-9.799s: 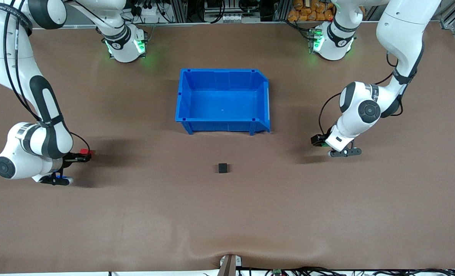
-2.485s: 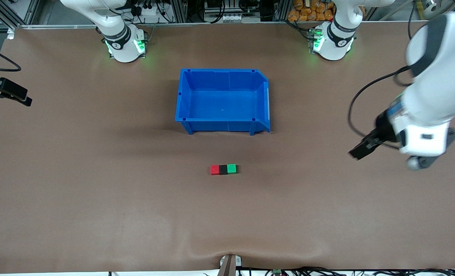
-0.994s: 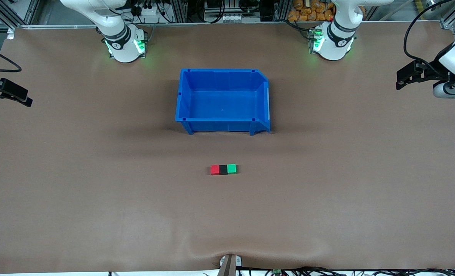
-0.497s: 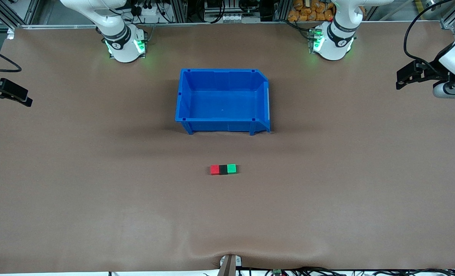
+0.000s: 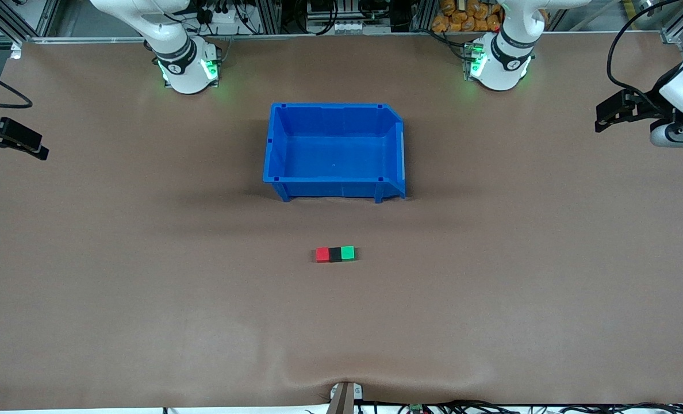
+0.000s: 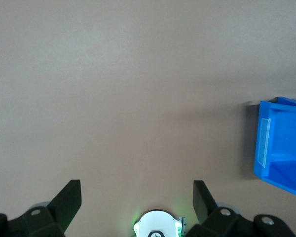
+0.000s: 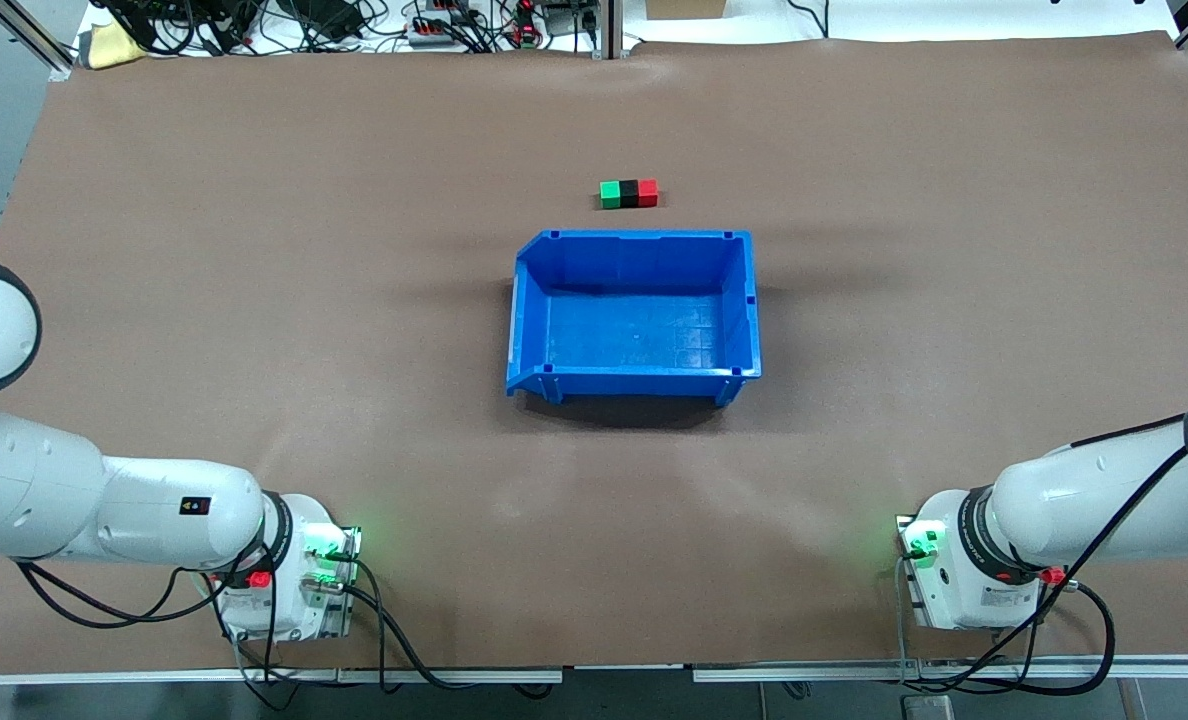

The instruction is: Attach green and red cubes to black cube

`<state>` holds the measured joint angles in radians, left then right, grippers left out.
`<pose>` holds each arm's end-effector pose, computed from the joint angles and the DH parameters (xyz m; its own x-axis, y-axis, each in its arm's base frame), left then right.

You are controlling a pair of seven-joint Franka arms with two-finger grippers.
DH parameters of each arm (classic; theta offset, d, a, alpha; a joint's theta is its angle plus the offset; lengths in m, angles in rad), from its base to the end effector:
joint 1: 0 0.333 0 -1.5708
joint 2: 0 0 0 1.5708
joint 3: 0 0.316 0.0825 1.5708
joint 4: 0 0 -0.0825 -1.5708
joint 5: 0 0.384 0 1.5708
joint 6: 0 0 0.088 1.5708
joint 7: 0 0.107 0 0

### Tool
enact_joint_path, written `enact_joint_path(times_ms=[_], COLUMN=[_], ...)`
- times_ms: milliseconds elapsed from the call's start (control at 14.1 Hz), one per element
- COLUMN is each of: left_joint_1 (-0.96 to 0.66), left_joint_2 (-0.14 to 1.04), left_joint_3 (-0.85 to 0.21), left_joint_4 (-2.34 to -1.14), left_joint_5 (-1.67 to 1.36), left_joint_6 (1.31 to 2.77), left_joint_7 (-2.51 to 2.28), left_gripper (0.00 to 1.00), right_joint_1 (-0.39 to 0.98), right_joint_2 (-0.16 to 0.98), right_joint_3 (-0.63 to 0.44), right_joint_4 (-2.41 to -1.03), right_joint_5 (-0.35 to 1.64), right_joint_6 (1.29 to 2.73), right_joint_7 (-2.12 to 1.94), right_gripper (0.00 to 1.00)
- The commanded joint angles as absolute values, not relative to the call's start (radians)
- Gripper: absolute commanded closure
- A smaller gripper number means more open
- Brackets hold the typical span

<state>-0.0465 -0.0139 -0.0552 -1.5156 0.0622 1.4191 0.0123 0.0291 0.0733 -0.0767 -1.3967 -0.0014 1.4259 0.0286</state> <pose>0.5323 -0.0471 0.6453 0.9911 -0.1040 -0.0830 -0.1092 -0.9921 -0.0618 0.5617 -0.0250 0.6522 0.9961 -0.0763 -0.0437 -0.0760 -0.9971 0.0082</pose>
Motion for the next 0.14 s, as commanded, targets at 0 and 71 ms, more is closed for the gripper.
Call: enact_joint_path(times_ms=[0,71], left_joint_1=[-0.035,-0.035], left_joint_2=[-0.003,-0.003], left_joint_3=[-0.066,-0.066], left_joint_4=[-1.483,-1.485], left_joint_5=[0.063,0.064], left_joint_6=[1.39,1.39], left_joint_7=[-0.005,-0.003], left_gripper=[0.0,0.0], right_joint_1=[0.037,0.037], right_joint_2=[0.087,0.087], right_joint_3=[-0.084,-0.084], right_joint_4=[-1.367,-1.367], right_joint_5=[-0.005,-0.005], right_joint_6=[1.411,1.413], right_joint_7=[0.028,0.026], right_gripper=[0.0,0.0])
